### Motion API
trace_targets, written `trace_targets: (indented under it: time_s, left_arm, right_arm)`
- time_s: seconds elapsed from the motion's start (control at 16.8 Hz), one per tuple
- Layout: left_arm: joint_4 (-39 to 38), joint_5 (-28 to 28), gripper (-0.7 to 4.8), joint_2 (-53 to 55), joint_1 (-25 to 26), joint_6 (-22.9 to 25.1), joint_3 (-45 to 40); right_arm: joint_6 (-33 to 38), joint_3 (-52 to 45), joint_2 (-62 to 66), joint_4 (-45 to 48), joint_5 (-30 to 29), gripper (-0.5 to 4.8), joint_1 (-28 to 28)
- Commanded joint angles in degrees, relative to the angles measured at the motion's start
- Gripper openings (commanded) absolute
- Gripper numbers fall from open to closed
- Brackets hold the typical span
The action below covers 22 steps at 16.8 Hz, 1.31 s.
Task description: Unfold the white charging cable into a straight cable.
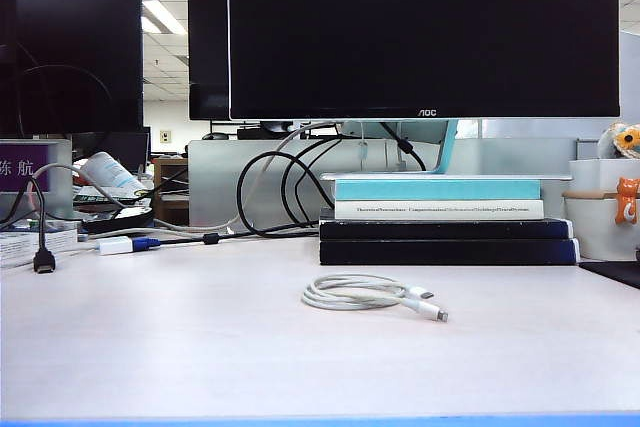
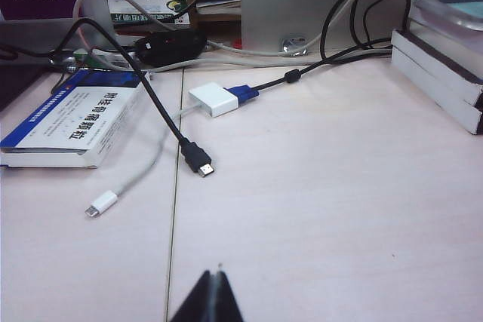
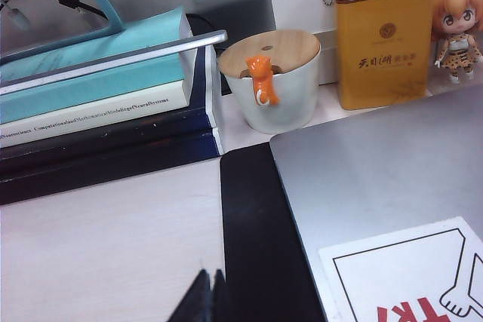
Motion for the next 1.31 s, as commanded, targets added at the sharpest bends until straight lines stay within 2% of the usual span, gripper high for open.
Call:
trace_targets:
  time_s: [0.06, 0.3, 0.36, 0.42, 0.48, 0.54, 0.66, 0.89, 1.07, 1.31]
  left_arm:
    - [0.90, 0.22, -0.06, -0.11, -0.02, 0.00, -0.02]
    - [0.79, 0.24, -0.06, -0.11, -0.04, -0.04, -0.02]
    - [1.38, 0.74, -0.06, -0.11, -0.04, -4.44, 0.35]
    - [2.12, 1.86, -0.06, -0.11, -0.04, -5.97, 0.68]
    - [6.32, 4.79, -0.06, -0.11, -0.07, -8.68, 1.99]
    - [7.19, 4.59, -0.06, -0.11, -0.04, -9.22, 3.65]
    - [6.43, 1.40, -0.06, 0.20, -0.04, -8.92, 6.75]
    - [4.81, 0.20, -0.06, 3.02, -0.04, -7.08, 9.73]
    - [4.81, 1.88, -0.06, 10.08, -0.09, -7.10, 12.33]
    - [5.70, 8.11, -0.06, 27.78, -0.50, -6.99, 20.24]
  right_arm:
    - [-0.13, -0.35, -0.04, 0.61, 0.15, -0.01, 0.07]
    - [-0.13, -0.35, -0.04, 0.59, 0.13, -0.01, 0.07]
    - [0.09, -0.35, -0.04, 0.70, -1.36, -0.01, 0.20]
    - [0.09, -0.35, -0.04, 0.98, -1.84, -0.02, 0.20]
    - [0.09, 0.68, -0.04, 0.04, -1.16, -0.04, 0.20]
    - [0.09, 1.66, -0.04, -0.87, 0.72, -0.05, 0.20]
    - [-0.46, 2.89, -0.04, -0.81, 3.67, -0.05, 0.20]
    - [-1.09, 3.78, 0.26, 0.52, 4.94, -0.05, 0.20]
    - [-0.98, 5.99, 2.49, 1.29, 5.16, -0.06, 0.20]
    - [0.70, 14.88, 19.76, 6.75, 6.32, -0.06, 2.75]
